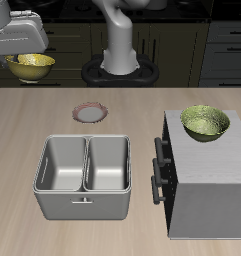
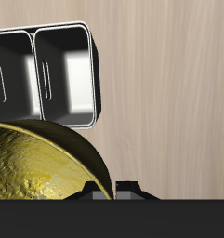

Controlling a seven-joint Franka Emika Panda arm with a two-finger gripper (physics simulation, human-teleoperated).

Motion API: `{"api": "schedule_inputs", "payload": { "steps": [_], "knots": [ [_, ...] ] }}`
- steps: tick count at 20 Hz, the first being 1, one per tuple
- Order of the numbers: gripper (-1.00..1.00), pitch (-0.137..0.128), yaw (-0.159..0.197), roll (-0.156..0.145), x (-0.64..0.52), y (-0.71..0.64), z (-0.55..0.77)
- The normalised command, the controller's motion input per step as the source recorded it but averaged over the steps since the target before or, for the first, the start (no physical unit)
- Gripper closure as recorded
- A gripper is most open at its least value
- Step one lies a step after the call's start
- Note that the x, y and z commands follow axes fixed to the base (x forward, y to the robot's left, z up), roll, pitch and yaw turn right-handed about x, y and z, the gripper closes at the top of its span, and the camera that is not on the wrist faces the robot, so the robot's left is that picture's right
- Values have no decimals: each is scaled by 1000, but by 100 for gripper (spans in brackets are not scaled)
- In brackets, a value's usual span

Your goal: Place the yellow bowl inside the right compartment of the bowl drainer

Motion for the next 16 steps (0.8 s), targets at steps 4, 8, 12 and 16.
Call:
{"api": "schedule_inputs", "payload": {
  "steps": [4,8,12,16],
  "knots": [
    [100,-10,-4,7,194,138,77],
    [100,-24,-15,48,276,220,161],
    [100,-10,-10,28,214,122,74],
    [100,-11,3,3,171,100,60]
  ]
}}
